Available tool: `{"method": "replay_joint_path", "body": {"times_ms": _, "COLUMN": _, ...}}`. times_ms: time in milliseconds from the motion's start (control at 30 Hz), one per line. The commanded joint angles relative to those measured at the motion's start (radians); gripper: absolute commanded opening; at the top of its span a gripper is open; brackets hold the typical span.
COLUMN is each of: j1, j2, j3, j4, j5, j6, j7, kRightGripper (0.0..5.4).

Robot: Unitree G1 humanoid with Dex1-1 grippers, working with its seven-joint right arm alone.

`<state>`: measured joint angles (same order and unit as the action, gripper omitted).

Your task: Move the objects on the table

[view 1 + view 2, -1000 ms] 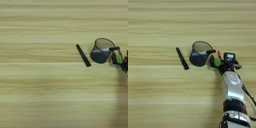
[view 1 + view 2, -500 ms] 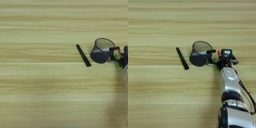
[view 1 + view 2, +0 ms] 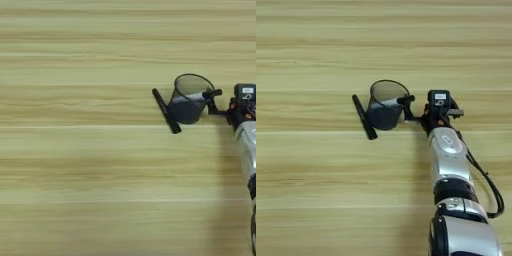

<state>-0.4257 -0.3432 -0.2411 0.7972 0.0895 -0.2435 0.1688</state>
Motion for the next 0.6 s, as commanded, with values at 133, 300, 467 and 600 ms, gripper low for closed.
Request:
{"method": "replay_joint_path", "body": {"times_ms": 133, "j1": -0.04, "j2": 0.004, "j3": 0.034, "j4": -0.11, "j5": -0.015, "j6": 0.017, "j7": 0.0, "kRightGripper": 5.38}}
{"method": "replay_joint_path", "body": {"times_ms": 300, "j1": -0.025, "j2": 0.022, "j3": 0.05, "j4": -0.127, "j5": -0.019, "j6": 0.028, "j7": -0.001, "kRightGripper": 5.38}}
{"method": "replay_joint_path", "body": {"times_ms": 467, "j1": -0.019, "j2": 0.042, "j3": 0.065, "j4": -0.134, "j5": -0.022, "j6": 0.038, "j7": 0.0, "kRightGripper": 5.38}}
{"method": "replay_joint_path", "body": {"times_ms": 600, "j1": -0.02, "j2": 0.042, "j3": 0.062, "j4": -0.121, "j5": -0.021, "j6": 0.038, "j7": -0.001, "kRightGripper": 5.38}}
